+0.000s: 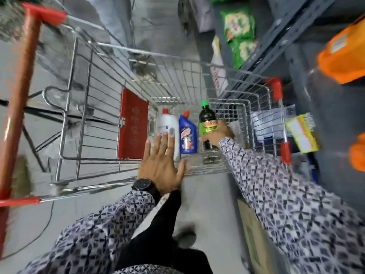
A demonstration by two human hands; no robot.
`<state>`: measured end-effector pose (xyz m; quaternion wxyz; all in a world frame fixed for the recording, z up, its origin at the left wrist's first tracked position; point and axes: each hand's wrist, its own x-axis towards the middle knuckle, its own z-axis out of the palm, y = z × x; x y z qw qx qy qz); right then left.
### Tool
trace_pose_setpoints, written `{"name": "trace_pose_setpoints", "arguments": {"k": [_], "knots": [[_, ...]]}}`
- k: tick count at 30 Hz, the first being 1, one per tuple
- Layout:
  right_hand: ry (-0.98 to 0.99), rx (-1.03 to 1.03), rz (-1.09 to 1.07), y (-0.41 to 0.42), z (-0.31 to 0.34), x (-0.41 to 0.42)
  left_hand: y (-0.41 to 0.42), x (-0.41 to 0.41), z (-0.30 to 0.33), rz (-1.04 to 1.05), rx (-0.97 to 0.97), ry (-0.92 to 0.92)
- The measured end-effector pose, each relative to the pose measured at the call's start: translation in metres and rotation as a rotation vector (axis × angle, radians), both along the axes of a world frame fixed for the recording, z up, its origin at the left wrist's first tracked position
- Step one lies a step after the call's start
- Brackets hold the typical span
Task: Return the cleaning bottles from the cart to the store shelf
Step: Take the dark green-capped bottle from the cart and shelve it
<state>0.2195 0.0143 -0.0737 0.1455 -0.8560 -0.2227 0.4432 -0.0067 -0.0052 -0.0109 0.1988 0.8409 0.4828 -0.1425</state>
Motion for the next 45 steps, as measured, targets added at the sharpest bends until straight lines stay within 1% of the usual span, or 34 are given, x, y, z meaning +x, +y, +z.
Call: {"name": "trace_pose_setpoints", "arguments": {"k": [2,4,6,8,11,13,15,16,17,18,20,23,25,27,29,30,33,38,41,43,45], "knots": [[-0.036,0.122,-0.026,-0.022,0.059,0.006,-0.003,0.001,0.012,-0.004,0.037,-0.013],[-0.108,0.242,-0.013,-0.050,0.114,0.006,-0.003,0.010,0.031,-0.005,0.067,-0.094],[-0.234,0.403,-0.022,-0.091,0.177,0.004,-0.012,0.028,0.071,-0.051,0.143,-0.242],[-0.306,0.572,-0.080,-0.135,0.239,0.001,-0.026,0.053,0.122,-0.128,0.233,-0.407],[-0.420,0.790,-0.229,-0.211,0.326,0.003,-0.054,0.097,0.202,-0.270,0.367,-0.703],[-0.586,0.880,-0.309,-0.267,0.386,0.000,-0.083,0.131,0.253,-0.371,0.419,-0.908],[-0.696,0.941,-0.385,-0.316,0.430,-0.001,-0.114,0.162,0.297,-0.484,0.452,-1.050],[-0.782,0.953,-0.443,-0.344,0.453,-0.003,-0.135,0.181,0.320,-0.566,0.454,-1.127],[-0.848,0.956,-0.493,-0.370,0.471,-0.006,-0.154,0.199,0.338,-0.654,0.445,-1.182],[-0.916,0.951,-0.534,-0.390,0.483,-0.010,-0.170,0.214,0.352,-0.739,0.433,-1.199],[-1.092,0.924,-0.652,-0.439,0.506,-0.018,-0.218,0.254,0.391,-0.958,0.398,-1.182],[-1.259,0.873,-0.816,-0.484,0.517,-0.025,-0.271,0.315,0.429,-1.133,0.335,-0.969],[-1.323,0.861,-0.906,-0.503,0.515,-0.030,-0.295,0.352,0.438,-1.204,0.351,-0.769],[-1.341,0.858,-0.981,-0.515,0.511,-0.037,-0.309,0.377,0.435,-1.240,0.307,-0.583],[-1.330,0.884,-1.041,-0.521,0.506,-0.043,-0.312,0.388,0.430,-1.263,0.302,-0.459],[-1.322,0.895,-1.060,-0.523,0.503,-0.045,-0.311,0.389,0.428,-1.272,0.301,-0.439],[-1.343,0.871,-1.092,-0.524,0.498,-0.049,-0.308,0.391,0.425,-1.288,0.315,-0.484],[-1.358,0.872,-1.158,-0.533,0.498,-0.052,-0.308,0.391,0.421,-1.317,0.329,-0.490],[-1.388,0.835,-1.220,-0.558,0.514,-0.029,-0.307,0.394,0.420,-1.319,0.339,-0.480],[-1.415,0.751,-1.258,-0.586,0.524,0.000,-0.308,0.395,0.421,-1.302,0.316,-0.470],[-1.399,0.676,-1.293,-0.611,0.527,0.026,-0.309,0.394,0.423,-1.303,0.322,-0.467]]}}
